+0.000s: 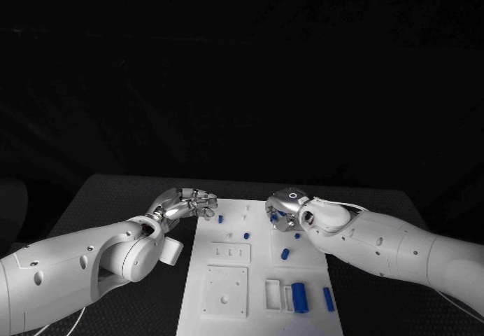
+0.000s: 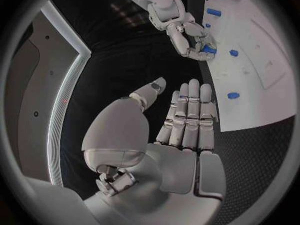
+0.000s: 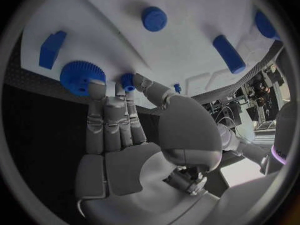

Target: Assemble the parts on the task board

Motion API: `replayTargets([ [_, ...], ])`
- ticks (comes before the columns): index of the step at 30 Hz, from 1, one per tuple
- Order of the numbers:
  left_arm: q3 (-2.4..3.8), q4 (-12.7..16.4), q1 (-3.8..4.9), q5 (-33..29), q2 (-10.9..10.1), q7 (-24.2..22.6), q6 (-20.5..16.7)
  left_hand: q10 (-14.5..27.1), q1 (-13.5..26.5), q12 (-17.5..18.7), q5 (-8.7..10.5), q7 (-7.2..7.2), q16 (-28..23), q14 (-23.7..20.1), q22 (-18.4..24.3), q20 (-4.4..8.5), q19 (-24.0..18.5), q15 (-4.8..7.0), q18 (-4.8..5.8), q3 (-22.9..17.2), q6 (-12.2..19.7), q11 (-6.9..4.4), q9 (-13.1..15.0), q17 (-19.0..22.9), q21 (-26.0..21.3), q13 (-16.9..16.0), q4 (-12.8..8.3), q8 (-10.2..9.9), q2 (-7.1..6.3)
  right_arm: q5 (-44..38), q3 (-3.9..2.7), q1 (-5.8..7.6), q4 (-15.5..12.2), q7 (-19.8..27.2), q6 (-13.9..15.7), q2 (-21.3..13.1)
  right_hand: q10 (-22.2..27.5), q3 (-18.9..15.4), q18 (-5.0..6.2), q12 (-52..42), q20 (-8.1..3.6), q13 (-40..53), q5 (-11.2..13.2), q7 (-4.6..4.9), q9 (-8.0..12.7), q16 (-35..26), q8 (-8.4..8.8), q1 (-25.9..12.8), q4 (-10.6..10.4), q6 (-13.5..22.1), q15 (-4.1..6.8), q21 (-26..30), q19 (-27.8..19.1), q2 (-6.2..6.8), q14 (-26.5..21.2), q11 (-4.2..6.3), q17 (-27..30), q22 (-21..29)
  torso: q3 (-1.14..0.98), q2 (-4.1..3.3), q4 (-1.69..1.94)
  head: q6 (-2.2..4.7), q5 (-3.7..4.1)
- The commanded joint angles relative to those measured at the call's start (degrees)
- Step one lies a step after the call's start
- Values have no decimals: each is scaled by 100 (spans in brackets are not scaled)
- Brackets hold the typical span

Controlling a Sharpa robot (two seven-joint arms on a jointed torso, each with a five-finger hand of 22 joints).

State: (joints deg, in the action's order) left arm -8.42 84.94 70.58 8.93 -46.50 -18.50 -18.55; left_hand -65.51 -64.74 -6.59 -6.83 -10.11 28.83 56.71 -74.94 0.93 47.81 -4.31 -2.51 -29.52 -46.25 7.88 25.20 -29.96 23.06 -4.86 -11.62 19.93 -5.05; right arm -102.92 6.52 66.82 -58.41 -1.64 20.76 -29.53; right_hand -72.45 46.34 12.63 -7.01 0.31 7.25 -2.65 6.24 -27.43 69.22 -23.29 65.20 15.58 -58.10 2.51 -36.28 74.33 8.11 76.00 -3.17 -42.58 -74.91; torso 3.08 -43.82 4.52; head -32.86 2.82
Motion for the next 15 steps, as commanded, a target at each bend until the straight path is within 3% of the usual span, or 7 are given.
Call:
replayTargets([
  [1,7,15,5,30,11,-42,83,-43,70,40,-24,-10,-27,8,-132,9,-34,-46,-99,2,-42,1,-10,-10,21,8,-45,-38,-6,-229,18,-36,-111,-285,274,-21,-275,20,237,-11,-16,21,-13,-4,-18,27,-21,9,14,-34,85,-41,23,-48,-58,9,9,-128,3,-11,-3,48,1],
  [5,7,19,5,30,8,-41,73,-41,74,46,-23,-12,-32,9,-132,8,-36,-47,-99,1,-39,3,-11,-16,25,10,-48,-42,-8,-335,5,-31,-251,-470,535,-62,-288,34,237,-6,-19,32,-13,-11,-31,39,-26,13,23,-49,89,-55,28,-34,-56,14,10,-128,5,-12,-5,82,-4],
  [9,7,26,6,30,11,-42,67,-39,77,52,-23,-13,-37,10,-131,7,-38,-47,-100,-1,-35,4,-13,-21,28,12,-52,-46,-10,-487,-51,-2,-347,-671,822,-28,-300,54,237,-1,-23,41,-13,-18,-42,52,-28,20,24,-64,93,-71,36,-14,-54,18,12,-128,8,-19,-5,129,6],
  [15,8,31,7,30,34,-43,71,-38,79,59,-24,-16,-43,10,-131,7,-41,-48,-101,-4,-32,6,-14,-27,31,14,-56,-49,-12,-820,-68,37,-284,-939,982,118,-319,87,237,10,-30,54,-13,-28,-58,69,-32,34,14,-89,97,-94,42,29,-53,22,17,-128,6,-28,7,189,5],
])
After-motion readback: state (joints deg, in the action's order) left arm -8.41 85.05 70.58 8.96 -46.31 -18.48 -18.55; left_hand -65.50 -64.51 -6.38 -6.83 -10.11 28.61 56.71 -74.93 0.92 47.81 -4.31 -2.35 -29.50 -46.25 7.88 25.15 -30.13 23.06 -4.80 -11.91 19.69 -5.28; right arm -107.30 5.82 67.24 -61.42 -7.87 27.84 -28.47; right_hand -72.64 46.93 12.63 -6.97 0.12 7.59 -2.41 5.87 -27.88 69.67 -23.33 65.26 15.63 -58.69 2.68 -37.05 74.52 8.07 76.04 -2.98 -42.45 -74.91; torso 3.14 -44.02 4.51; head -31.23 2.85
